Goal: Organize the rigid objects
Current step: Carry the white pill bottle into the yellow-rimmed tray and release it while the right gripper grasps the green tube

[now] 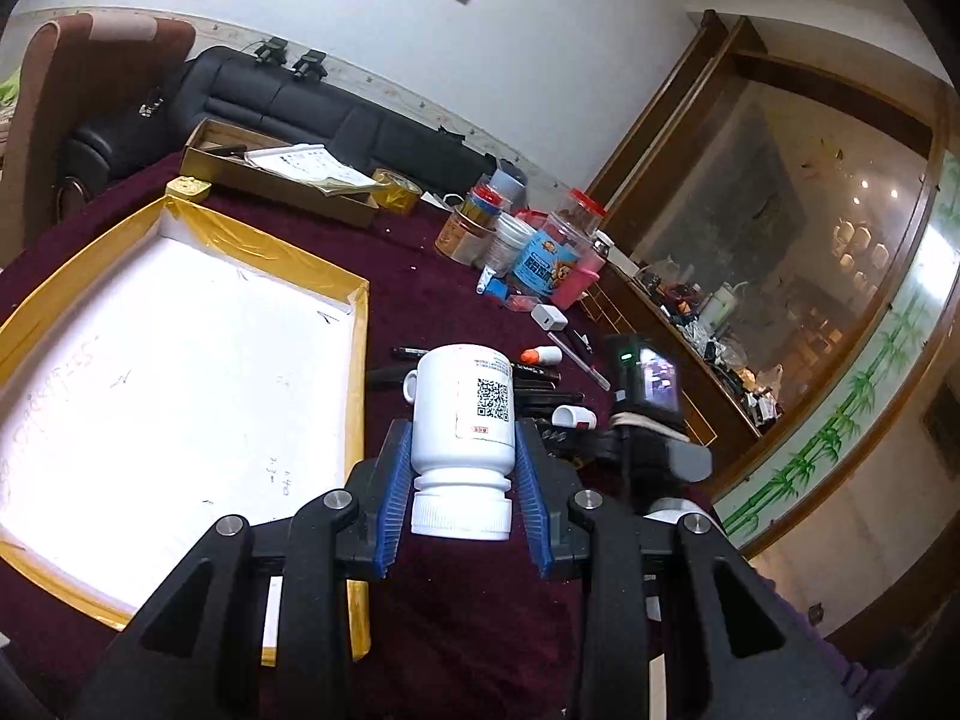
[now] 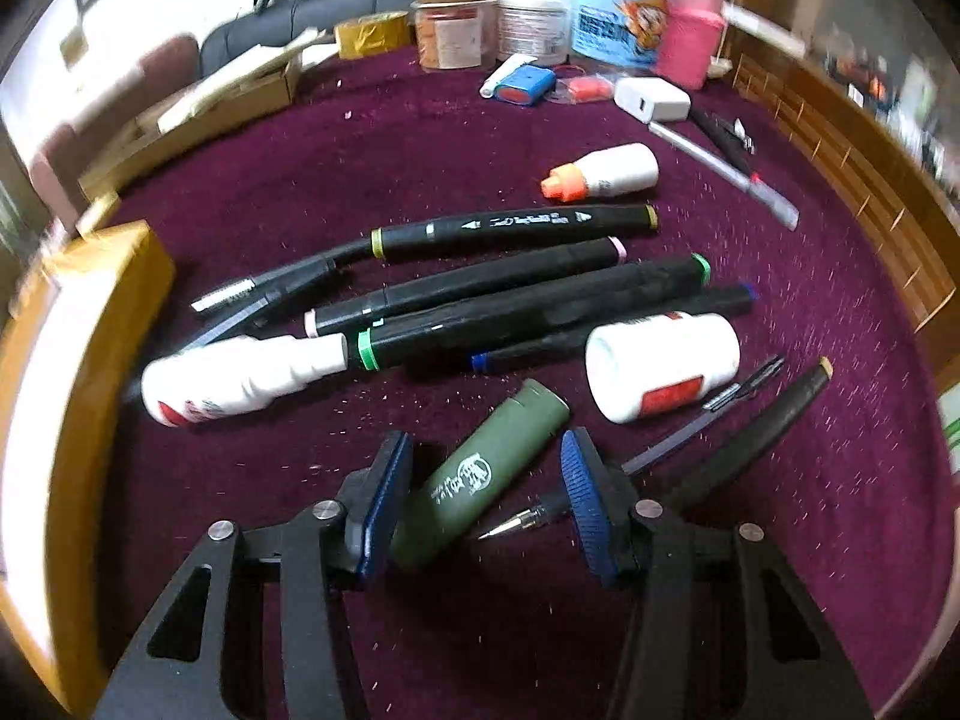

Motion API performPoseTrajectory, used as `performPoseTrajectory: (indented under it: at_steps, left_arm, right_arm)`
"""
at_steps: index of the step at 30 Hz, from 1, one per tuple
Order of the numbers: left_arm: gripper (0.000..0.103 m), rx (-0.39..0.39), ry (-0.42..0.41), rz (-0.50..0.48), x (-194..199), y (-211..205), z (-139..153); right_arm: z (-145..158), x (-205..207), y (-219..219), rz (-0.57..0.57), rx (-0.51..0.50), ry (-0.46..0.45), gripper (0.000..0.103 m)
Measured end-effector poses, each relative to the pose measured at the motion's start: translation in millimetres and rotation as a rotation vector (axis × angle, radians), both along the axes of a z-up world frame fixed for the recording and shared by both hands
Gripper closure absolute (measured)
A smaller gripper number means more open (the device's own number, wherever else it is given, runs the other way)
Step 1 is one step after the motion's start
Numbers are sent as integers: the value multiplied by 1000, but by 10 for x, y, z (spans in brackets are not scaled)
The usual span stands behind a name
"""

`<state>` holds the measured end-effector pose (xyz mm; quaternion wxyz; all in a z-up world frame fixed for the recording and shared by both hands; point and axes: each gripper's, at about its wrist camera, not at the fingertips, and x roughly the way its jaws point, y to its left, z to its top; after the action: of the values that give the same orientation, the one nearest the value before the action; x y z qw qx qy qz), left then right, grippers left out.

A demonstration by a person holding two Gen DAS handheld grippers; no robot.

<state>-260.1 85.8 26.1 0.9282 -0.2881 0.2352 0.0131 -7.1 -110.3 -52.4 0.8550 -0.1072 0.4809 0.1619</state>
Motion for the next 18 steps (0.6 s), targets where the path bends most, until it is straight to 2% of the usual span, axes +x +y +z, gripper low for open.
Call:
performPoseTrajectory:
  at_steps: [2, 5, 13, 18]
  left_arm:
    - [72, -8, 1, 3, -21, 30, -10]
    - [72, -11, -3, 13, -34, 71, -33]
    - [72, -57, 21, 22, 58, 250, -78]
    - [72, -103, 57, 13, 228, 496, -23]
  right_arm:
    - [-6, -25, 7, 4, 32, -8, 77]
    - [7, -17, -82, 6, 101, 12, 84]
    - [186, -48, -426, 39, 391, 126, 85]
    - [479, -145, -217, 151, 508, 165, 86]
